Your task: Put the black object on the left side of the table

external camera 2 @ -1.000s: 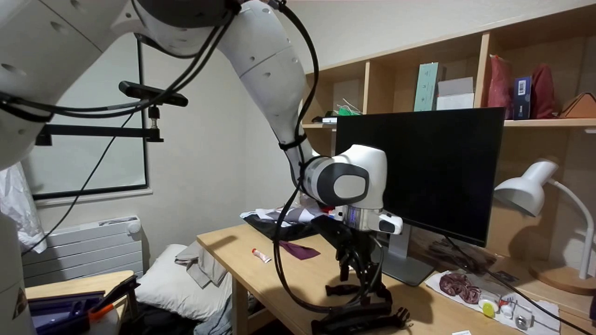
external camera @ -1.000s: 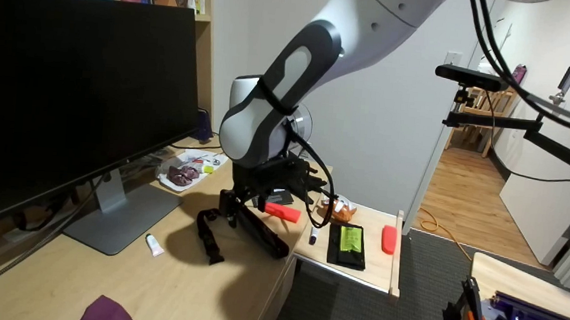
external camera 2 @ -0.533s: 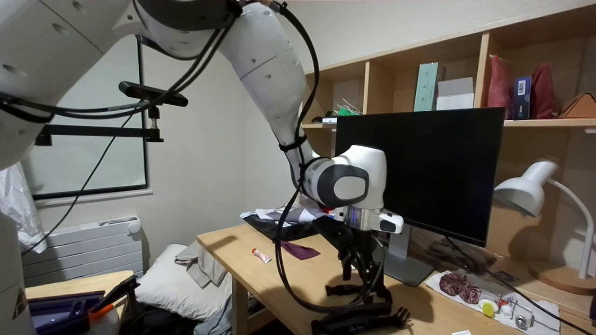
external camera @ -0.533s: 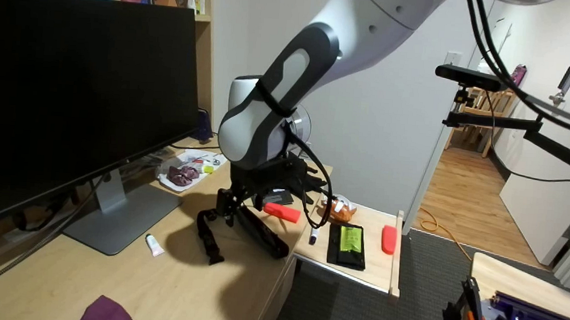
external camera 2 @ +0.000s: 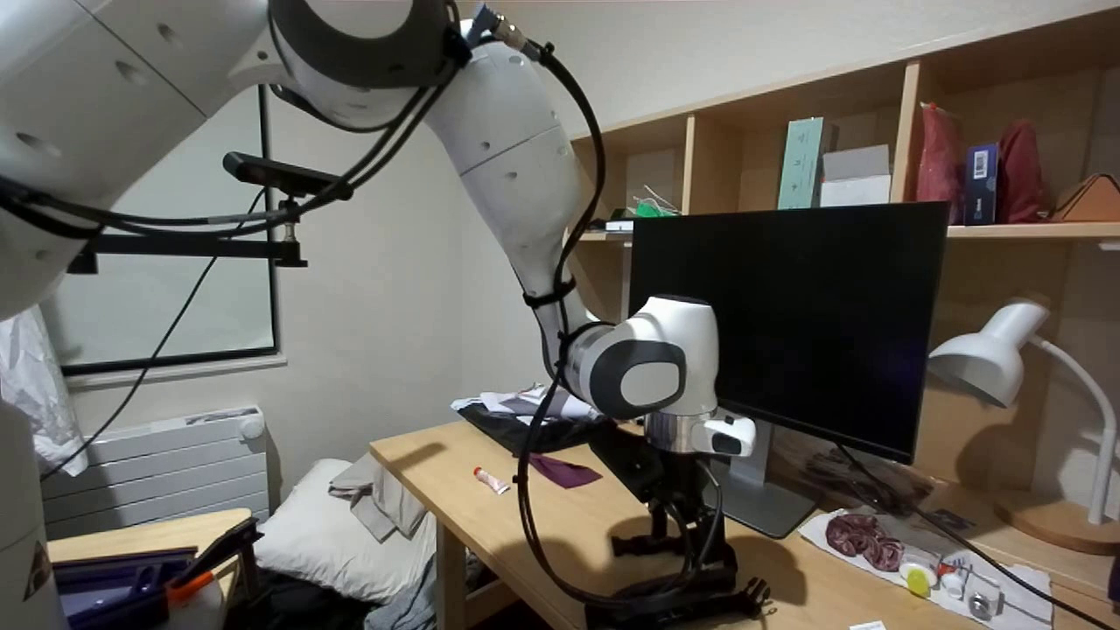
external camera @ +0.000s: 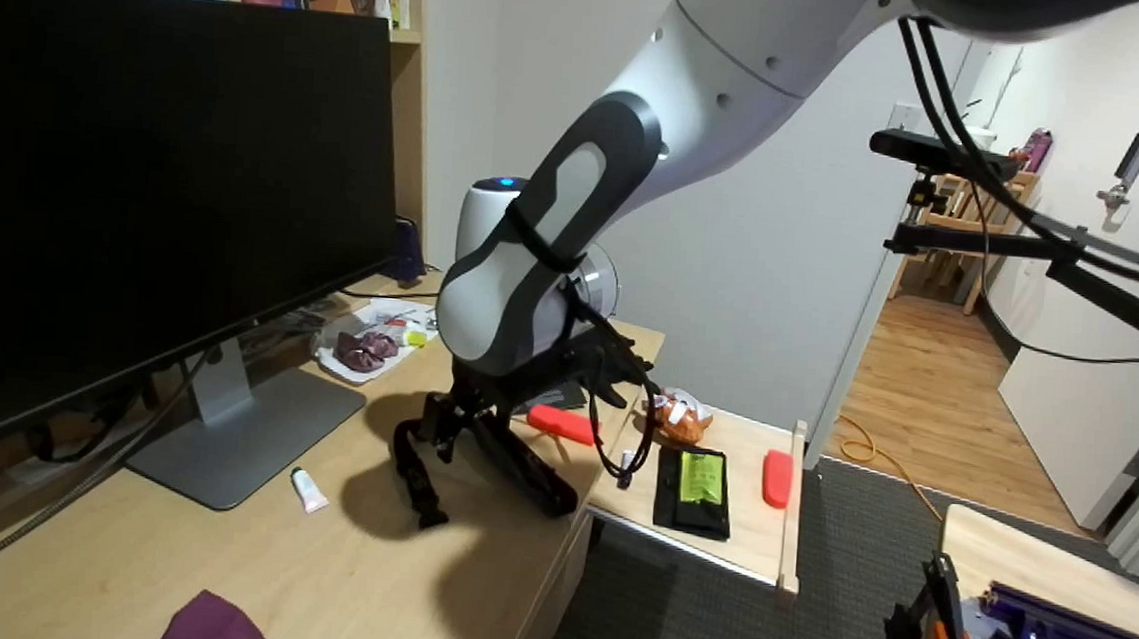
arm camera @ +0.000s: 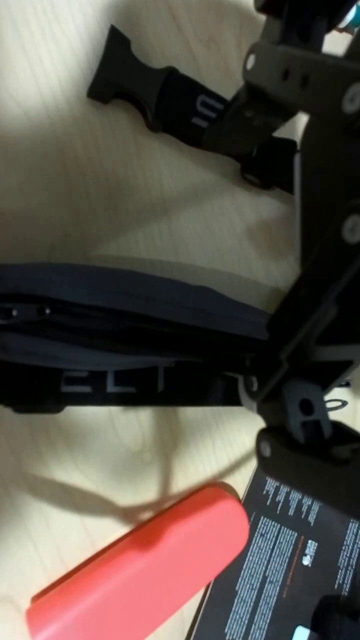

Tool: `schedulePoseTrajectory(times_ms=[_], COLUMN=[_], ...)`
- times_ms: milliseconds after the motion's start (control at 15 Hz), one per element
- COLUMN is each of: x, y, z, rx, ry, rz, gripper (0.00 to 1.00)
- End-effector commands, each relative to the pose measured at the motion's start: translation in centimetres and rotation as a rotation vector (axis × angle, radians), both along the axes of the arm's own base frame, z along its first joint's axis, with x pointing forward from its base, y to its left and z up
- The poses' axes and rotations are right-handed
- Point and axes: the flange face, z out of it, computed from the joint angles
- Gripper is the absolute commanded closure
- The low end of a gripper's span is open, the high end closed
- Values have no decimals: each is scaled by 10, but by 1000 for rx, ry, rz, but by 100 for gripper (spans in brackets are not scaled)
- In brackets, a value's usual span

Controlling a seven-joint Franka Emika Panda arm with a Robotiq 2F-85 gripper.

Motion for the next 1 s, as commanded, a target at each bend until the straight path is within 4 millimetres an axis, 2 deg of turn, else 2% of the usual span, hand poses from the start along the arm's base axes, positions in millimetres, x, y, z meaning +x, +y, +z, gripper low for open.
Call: schedulePoseTrajectory(times_ms=[0, 467, 533, 600, 933], x=[7, 9, 10, 10, 10], y=[-1, -11, -13, -15, -22], z=[-12, -26, -27, -29, -33], rx=[24, 12, 11, 12, 4], ry=[-35, -18, -17, -15, -13], rz=[12, -6, -10, -13, -14], gripper=[0, 0, 25, 27, 61])
